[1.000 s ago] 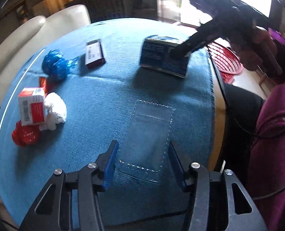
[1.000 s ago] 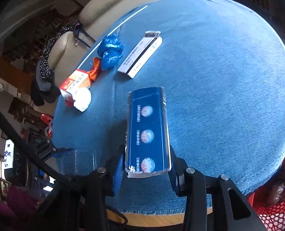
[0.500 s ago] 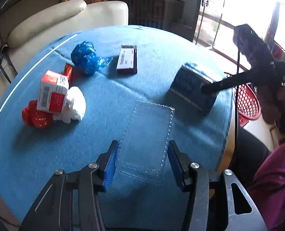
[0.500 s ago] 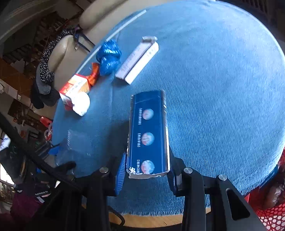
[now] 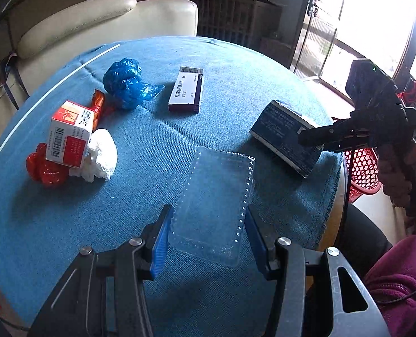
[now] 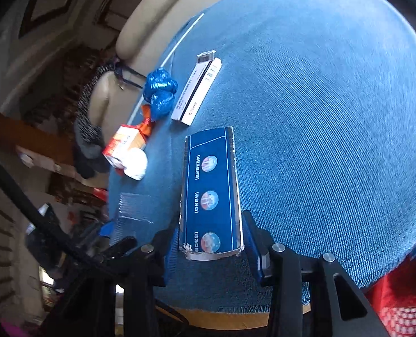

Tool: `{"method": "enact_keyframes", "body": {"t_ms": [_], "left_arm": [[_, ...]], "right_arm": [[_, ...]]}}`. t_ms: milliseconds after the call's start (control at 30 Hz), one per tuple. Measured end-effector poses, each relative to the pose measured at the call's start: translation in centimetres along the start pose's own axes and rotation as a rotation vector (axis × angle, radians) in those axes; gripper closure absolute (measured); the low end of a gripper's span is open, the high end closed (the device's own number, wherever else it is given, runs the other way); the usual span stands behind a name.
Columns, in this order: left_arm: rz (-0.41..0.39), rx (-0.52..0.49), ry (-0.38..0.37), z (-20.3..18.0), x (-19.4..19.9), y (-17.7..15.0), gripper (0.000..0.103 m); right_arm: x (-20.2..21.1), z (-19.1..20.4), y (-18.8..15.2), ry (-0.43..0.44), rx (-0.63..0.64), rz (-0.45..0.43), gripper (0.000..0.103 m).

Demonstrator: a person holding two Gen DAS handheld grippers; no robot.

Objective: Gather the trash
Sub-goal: 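Grasp the blue box with the right tool while the left tool holds the clear tray, then carry the blue box and clear tray to the red basket and release both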

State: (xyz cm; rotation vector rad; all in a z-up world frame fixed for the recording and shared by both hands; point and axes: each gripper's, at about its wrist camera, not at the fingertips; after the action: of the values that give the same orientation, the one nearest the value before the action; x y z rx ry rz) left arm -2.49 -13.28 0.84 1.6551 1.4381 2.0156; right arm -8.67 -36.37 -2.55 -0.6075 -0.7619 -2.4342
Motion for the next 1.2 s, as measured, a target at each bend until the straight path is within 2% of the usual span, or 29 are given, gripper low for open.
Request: {"method": "enact_keyframes", "body": {"t_ms": [33, 100, 233, 367, 533, 667, 800, 900, 1100, 1200], "left_arm": [[-0.002, 0.002, 0.003, 0.0, 0.1, 0.1, 0.05], [-0.006, 0.004, 0.013, -0.1, 0.4, 0.2, 0.05], [-0.015, 0.013, 0.031, -0.2, 0.7, 0.7, 0.05], [-0.024, 0.018, 0.046, -0.7, 0.8, 1.5, 0.05], [-0.034, 0.006, 0.052, -2.5, -0.1, 3.3, 0.05], [-0.047, -0.002, 0.036, -4.7, -1.1, 5.1, 0.05], [-0.046, -0.029, -0.019, -8.0, -2.9, 7.1, 0.05], [-0.034, -0.067, -0.065, -11.3, -4.5, 8.2, 0.05], [-0.004, -0.152, -0.176, -18.7, -7.9, 9.3, 0.05], [0.007, -0.176, -0.219, -21.6, -9.0, 9.4, 0.05]], "right_arm": [[0.1, -0.2, 0.0, -0.004, -0.018, -0.007, 0.064], [0.3, 0.0, -0.2, -0.022, -0.021, -0.029, 0.064], [0.3, 1.5, -0.8, -0.078, 0.074, -0.067, 0.068], [1.4, 2.0, -0.8, -0.078, 0.119, -0.134, 0.069], [5.3, 1.9, 0.3, -0.048, 0.127, -0.263, 0.069], [9.1, 0.7, 0.7, -0.06, 0.128, -0.375, 0.069], [13.2, -2.1, 0.6, -0.095, 0.062, -0.468, 0.069], [16.0, -3.6, 0.1, -0.148, 0.063, -0.507, 0.069], [20.6, -6.8, -1.2, -0.236, 0.025, -0.55, 0.068], [21.5, -8.2, -2.1, -0.293, 0.014, -0.548, 0.067]]}}
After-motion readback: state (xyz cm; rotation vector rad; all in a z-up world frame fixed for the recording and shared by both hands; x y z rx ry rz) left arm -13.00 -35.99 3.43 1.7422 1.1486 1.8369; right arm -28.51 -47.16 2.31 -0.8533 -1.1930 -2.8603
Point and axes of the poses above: each gripper's, at about its wrist camera, not at the fingertips, and x roughly against the way its jaws point, z to its left, y to its top, and after that the axes turned 14 degrees about -z, right-handed
